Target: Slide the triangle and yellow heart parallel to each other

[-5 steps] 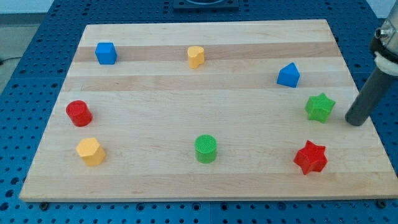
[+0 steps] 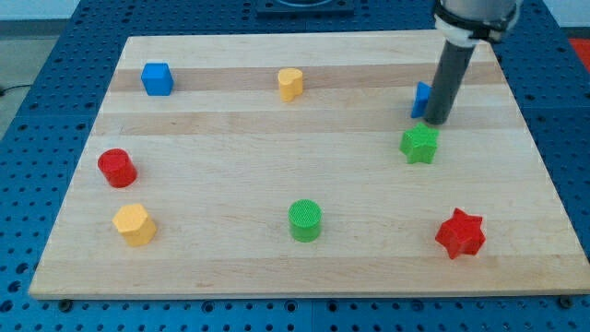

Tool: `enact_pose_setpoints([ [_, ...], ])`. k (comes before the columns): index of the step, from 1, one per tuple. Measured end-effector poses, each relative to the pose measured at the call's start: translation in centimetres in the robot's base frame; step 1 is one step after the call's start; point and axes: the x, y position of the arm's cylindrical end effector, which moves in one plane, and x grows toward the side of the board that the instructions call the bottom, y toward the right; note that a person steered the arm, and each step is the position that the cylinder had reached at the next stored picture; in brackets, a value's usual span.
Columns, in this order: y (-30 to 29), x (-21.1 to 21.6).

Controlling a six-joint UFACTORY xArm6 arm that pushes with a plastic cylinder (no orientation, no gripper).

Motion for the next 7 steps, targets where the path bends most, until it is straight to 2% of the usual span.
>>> enact_pose_setpoints([
  [1,0.1,-3.6],
  [2,0.6,-1.2],
  [3,-3.8,-1.6],
  [4,-4.5,-3.3],
  [6,0.1,-5.5],
  [7,-4.8,-2.9],
])
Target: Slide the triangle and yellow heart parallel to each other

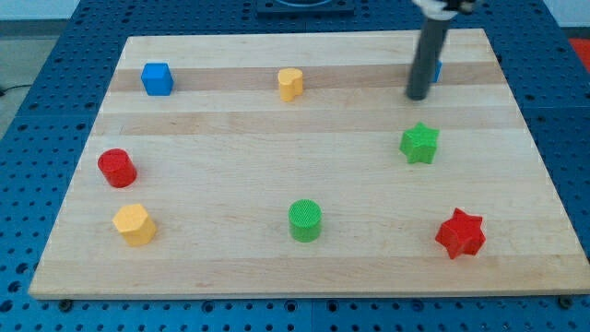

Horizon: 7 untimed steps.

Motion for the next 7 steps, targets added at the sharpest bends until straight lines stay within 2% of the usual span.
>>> enact_pose_setpoints([
  [1,-8.2,0.8],
  [2,-12.5,3.4],
  [3,-15.5,2.5],
  [7,-15.6,-3.0],
])
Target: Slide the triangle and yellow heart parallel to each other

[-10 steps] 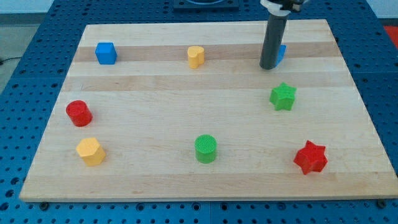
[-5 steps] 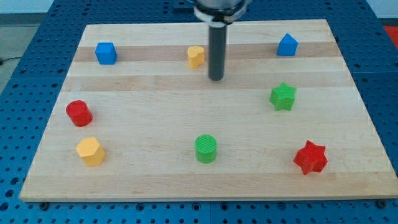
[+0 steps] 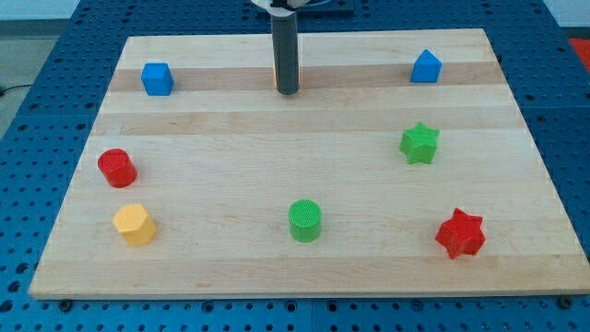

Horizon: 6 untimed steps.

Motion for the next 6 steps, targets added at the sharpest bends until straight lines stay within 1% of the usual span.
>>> enact_pose_setpoints([
  [1,0.0,0.2],
  [2,0.6,2.6],
  [3,0.5,3.6],
  [4,-0.9,5.9],
  [6,-0.9,5.7],
])
